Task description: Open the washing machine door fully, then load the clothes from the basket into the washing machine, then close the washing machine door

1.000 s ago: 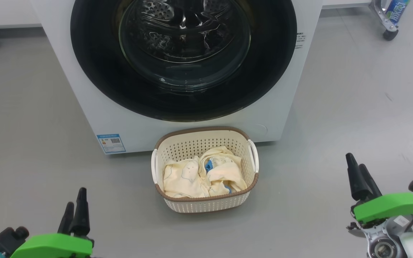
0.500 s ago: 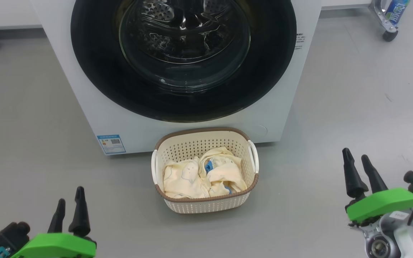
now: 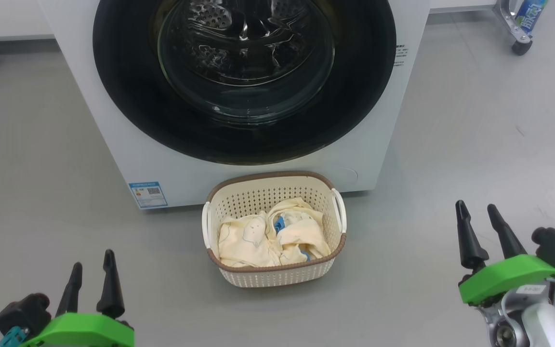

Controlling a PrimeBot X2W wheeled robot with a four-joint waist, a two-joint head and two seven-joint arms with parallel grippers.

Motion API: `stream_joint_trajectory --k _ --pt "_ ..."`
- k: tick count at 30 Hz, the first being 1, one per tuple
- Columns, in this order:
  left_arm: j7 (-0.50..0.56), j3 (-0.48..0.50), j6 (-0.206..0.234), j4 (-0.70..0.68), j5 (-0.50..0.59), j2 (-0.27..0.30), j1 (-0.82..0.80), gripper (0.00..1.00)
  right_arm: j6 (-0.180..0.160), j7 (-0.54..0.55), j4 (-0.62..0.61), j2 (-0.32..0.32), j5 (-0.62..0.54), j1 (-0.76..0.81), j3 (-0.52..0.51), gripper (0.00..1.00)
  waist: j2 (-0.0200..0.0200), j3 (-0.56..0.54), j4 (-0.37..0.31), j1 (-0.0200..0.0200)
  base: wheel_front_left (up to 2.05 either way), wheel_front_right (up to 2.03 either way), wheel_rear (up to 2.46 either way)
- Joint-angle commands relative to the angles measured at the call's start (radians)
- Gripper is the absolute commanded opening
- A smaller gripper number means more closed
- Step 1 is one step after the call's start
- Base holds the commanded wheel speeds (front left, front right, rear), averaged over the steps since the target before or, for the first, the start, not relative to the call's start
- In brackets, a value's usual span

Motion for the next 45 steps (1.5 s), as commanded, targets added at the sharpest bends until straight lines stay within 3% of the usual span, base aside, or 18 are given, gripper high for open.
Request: stream_joint_trajectory --k 1,29,45 --pt "-0.019 0.023 0.007 -0.028 0.037 0.028 -0.059 1.0 -0.002 -0.021 -0.028 -0.013 -0.042 -0.066 0.011 1.0 0.0 0.0 0.001 -0.0001 0.0 0.0 0.0" --pt "-0.091 -0.01 0.068 -0.019 0.327 0.07 -0.069 1.0 -0.003 -0.073 0.043 -0.026 -0.37 -0.1 0.068 1.0 0.0 0.001 0.001 -0.0001 0.0 0.0 0.0" --pt "-0.092 -0.005 0.096 -0.009 0.317 0.076 -0.065 1.0 -0.003 -0.08 0.037 -0.018 -0.389 -0.1 0.03 1.0 0.0 -0.002 -0.002 -0.0001 0.0 0.0 0.0"
